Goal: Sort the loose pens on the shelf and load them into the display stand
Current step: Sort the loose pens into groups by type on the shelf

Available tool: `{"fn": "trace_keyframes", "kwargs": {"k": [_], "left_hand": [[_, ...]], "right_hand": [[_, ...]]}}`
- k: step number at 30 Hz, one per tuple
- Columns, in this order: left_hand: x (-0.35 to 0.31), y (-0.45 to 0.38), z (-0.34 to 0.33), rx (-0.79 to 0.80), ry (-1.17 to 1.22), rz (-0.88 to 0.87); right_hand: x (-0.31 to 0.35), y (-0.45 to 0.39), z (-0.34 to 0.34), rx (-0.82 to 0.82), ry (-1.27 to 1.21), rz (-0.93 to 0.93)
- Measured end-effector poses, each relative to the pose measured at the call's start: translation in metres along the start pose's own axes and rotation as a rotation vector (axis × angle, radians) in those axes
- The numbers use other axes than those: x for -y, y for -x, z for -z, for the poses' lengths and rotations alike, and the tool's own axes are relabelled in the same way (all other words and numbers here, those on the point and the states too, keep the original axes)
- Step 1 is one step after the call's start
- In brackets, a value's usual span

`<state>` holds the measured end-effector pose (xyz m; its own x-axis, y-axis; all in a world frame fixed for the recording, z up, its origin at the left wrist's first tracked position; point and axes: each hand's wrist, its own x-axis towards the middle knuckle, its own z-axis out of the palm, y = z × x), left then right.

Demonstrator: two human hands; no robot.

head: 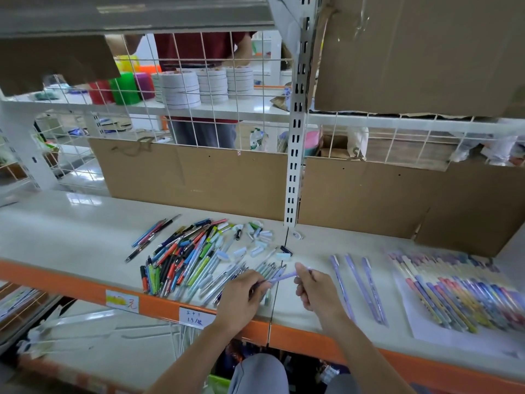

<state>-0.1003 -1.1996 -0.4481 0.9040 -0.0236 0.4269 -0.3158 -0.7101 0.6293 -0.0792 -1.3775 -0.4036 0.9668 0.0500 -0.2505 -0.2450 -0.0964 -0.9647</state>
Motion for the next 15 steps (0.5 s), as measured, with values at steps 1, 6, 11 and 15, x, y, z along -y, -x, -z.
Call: {"fn": "trace_keyframes", "kwargs": {"k": [1,6,11,15], "left_hand": [[-0.005,-0.003,-0.001,0.001,-0.017,-0.010],[-0.034,-0.018,-0.011,0.016,-0.205,-0.123],[-0.039,-0.019,-0.008,0.121,-0.292,-0.112],[-0.021,-0.015,0.004,0.129,-0.324,-0.036]], "right_hand": [[0.002,-0.001,-0.003,-0.021,-0.063,-0.015],[0.012,-0.002,-0.012,0.041,-0.192,0.008],[0.016,-0.019,0.003,-0.023,0.094,0.077],[0.010,-0.033,0.028,-0.058,0.673,0.153]]}}
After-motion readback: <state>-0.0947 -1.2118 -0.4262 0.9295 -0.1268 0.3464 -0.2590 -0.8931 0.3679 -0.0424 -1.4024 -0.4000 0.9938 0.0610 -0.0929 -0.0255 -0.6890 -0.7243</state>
